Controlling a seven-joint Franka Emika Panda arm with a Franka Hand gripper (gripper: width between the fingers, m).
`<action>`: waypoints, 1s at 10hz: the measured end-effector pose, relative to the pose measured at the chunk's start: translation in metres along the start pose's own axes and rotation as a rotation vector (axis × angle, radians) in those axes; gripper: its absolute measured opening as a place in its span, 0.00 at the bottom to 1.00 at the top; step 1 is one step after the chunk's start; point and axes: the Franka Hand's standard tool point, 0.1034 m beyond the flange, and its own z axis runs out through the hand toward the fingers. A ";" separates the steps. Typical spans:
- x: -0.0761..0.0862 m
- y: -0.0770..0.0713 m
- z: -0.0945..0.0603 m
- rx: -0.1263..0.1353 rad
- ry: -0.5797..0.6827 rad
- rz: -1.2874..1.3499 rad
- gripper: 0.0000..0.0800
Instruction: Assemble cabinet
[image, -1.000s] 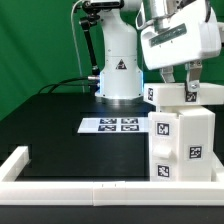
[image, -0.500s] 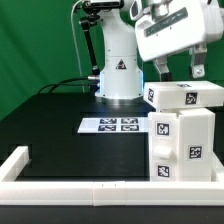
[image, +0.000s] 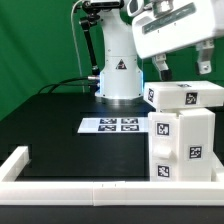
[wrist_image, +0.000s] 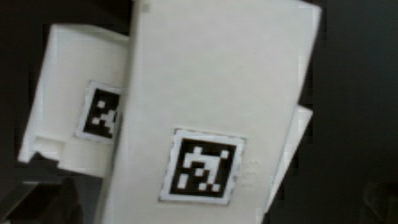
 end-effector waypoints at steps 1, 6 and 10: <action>0.001 -0.004 -0.003 -0.009 -0.008 -0.156 1.00; 0.008 -0.006 -0.003 -0.014 -0.027 -0.636 1.00; 0.014 -0.002 -0.003 -0.020 -0.029 -1.214 1.00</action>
Offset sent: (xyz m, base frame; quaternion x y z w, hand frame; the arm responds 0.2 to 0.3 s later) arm 0.0208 0.0024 0.0001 0.0138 -0.0709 -0.3543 0.9323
